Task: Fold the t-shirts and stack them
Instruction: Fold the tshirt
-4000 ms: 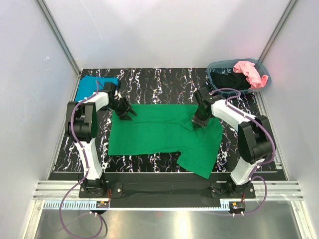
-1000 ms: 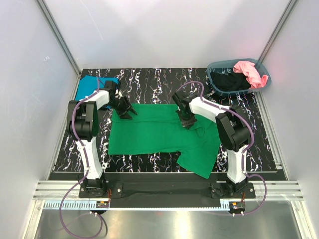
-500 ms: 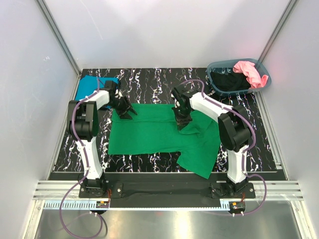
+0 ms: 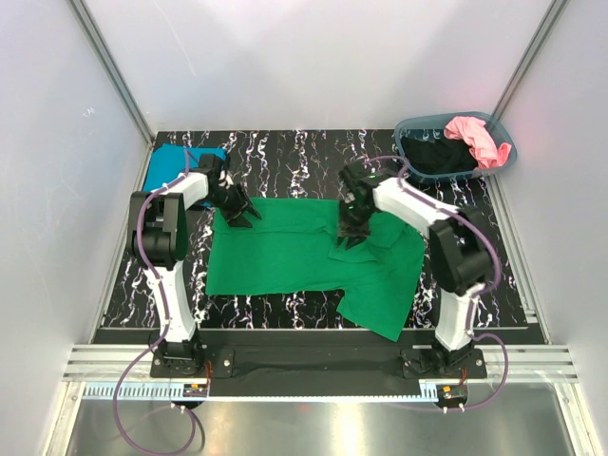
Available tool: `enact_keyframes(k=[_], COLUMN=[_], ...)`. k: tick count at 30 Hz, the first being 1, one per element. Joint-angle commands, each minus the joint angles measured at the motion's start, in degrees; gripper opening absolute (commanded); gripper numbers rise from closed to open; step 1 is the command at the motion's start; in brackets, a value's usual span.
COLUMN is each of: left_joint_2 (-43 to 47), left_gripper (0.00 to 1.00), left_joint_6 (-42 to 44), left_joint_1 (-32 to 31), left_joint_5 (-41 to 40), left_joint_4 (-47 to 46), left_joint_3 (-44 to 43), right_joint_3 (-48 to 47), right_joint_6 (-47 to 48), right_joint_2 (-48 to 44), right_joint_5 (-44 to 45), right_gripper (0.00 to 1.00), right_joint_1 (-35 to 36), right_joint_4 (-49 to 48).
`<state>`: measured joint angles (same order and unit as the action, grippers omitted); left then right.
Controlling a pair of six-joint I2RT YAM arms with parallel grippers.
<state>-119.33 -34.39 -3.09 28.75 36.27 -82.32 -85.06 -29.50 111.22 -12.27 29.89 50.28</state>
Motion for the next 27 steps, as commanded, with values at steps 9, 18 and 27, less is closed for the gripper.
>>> enact_keyframes(k=[9, 18, 27], left_joint_2=[-1.8, -3.5, -5.1], left_gripper=[0.48, 0.48, 0.48], left_joint_6=[1.7, 1.2, 0.6], left_joint_1=[0.2, 0.1, 0.2], left_joint_5=[-3.3, -3.7, -4.4], left_joint_4=[-0.9, 0.5, 0.6], left_joint_3=[0.0, -3.4, -3.9], right_joint_3=[3.3, 1.6, 3.8], right_joint_6=[-5.4, -0.7, 3.7], right_joint_2=[-6.9, -0.9, 0.9], right_joint_5=[20.4, 20.9, 11.0], right_gripper=[0.38, 0.42, 0.44], right_joint_1=[-18.7, -26.9, -28.0], right_joint_4=[-2.7, -9.4, -17.5])
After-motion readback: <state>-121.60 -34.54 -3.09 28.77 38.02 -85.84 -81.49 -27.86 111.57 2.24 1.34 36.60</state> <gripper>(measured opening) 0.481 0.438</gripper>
